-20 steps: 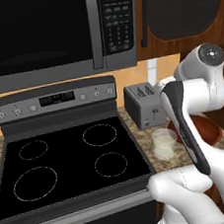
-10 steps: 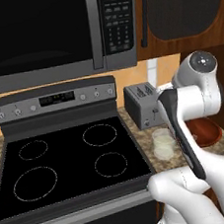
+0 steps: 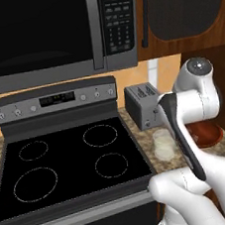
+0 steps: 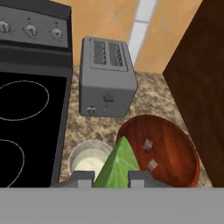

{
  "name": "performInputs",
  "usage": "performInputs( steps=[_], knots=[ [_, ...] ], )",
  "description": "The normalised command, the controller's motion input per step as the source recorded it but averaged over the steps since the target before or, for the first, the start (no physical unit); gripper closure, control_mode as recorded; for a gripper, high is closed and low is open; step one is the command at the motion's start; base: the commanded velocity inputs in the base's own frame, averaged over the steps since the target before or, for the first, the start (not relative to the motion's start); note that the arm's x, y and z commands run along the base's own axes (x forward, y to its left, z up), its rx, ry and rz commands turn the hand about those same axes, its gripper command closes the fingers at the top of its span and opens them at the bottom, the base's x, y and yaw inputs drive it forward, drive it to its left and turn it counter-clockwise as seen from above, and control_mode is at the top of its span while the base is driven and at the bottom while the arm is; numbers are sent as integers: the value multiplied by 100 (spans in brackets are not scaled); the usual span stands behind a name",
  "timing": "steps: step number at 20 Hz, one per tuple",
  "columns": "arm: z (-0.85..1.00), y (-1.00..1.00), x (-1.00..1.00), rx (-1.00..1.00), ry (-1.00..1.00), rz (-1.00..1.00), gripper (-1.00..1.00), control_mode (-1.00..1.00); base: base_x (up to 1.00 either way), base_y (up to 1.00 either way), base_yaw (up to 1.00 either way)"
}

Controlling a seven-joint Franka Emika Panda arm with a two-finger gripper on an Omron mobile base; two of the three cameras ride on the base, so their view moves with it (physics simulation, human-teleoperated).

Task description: Grab a lemon wedge from the fridge and one ice cube from the ice bowl, and put them in the glass of lemonade.

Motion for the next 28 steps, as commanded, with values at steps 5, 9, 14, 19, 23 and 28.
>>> performInputs(
  steps=[5,9,14,19,23,28],
  knots=[
    [-53,0,1,2,8,0,100,-100,0,0,0],
    [-53,0,35,11,12,0,100,-100,0,0,0],
    [-34,-2,42,19,15,0,100,-100,0,0,0],
    [-34,0,47,5,21,0,100,-100,0,0,0],
    [-42,0,48,0,20,0,100,-100,0,0,0],
    [-51,0,49,0,8,0,100,-100,0,0,0]
  ],
)
